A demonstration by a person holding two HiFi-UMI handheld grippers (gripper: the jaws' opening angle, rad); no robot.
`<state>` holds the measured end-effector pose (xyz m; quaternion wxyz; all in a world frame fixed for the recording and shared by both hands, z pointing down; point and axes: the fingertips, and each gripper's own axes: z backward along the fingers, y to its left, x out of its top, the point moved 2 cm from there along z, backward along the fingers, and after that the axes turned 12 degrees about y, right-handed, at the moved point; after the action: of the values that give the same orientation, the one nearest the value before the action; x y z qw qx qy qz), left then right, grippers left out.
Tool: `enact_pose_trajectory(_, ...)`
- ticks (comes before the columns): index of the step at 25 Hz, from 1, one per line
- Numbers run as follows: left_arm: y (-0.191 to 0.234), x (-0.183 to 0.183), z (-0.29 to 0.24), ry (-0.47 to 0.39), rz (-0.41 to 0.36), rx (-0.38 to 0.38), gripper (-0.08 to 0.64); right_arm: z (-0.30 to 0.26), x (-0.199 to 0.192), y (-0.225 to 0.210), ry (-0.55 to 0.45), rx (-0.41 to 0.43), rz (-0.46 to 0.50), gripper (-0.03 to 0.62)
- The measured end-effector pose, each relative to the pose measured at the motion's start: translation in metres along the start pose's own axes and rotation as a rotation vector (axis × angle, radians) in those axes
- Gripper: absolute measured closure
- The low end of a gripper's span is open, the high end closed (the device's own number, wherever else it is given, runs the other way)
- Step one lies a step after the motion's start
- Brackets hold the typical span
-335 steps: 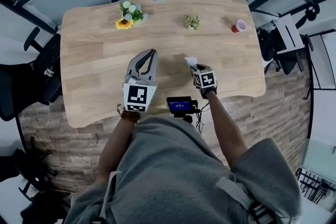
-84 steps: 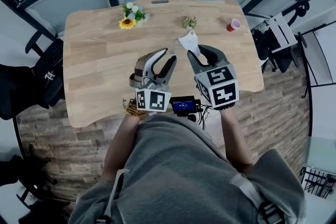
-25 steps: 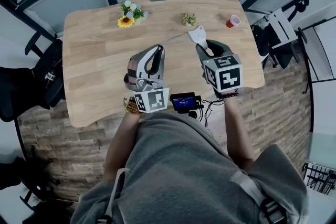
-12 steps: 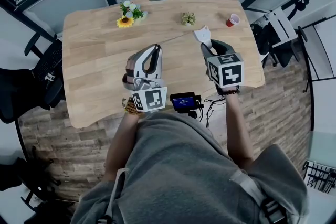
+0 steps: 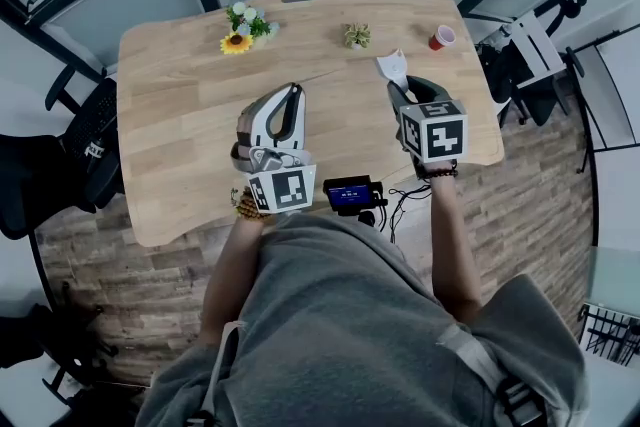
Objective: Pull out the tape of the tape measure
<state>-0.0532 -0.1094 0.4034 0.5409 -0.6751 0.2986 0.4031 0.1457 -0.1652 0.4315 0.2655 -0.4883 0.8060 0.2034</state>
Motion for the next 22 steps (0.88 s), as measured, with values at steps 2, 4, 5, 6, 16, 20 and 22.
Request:
enact_pose_trajectory(2,0.002,-0.003,-0.001,0.008,0.014,-0.003,0.523,0.0,-0.001,-0.005,0.002,-0.007,-0.007,0.459)
enact_pose_trajectory(4,0.003,-0.006,-0.003,0.013,0.021,-0.004,0.524,-0.001,-0.002,-0.006,0.005,-0.008,-0.008,0.459)
enact_pose_trajectory(5,0.004,-0.007,-0.003,0.016,0.028,-0.005,0.525,-0.002,-0.003,-0.006,0.006,-0.01,-0.009,0.459)
enact_pose_trajectory(6,0.004,-0.008,-0.003,0.02,0.036,-0.006,0.523,-0.003,-0.004,-0.007,0.008,-0.012,-0.01,0.459)
enact_pose_trajectory(16,0.02,-0.028,-0.007,0.081,0.132,-0.001,0.525,-0.009,-0.017,-0.024,0.039,-0.048,-0.053,0.46)
enact_pose_trajectory(20,0.033,-0.042,-0.006,0.123,0.162,0.029,0.525,-0.011,-0.025,-0.037,0.053,-0.06,-0.075,0.46)
enact_pose_trajectory(22,0.04,-0.051,-0.008,0.14,0.204,0.044,0.525,-0.013,-0.029,-0.043,0.066,-0.076,-0.082,0.459)
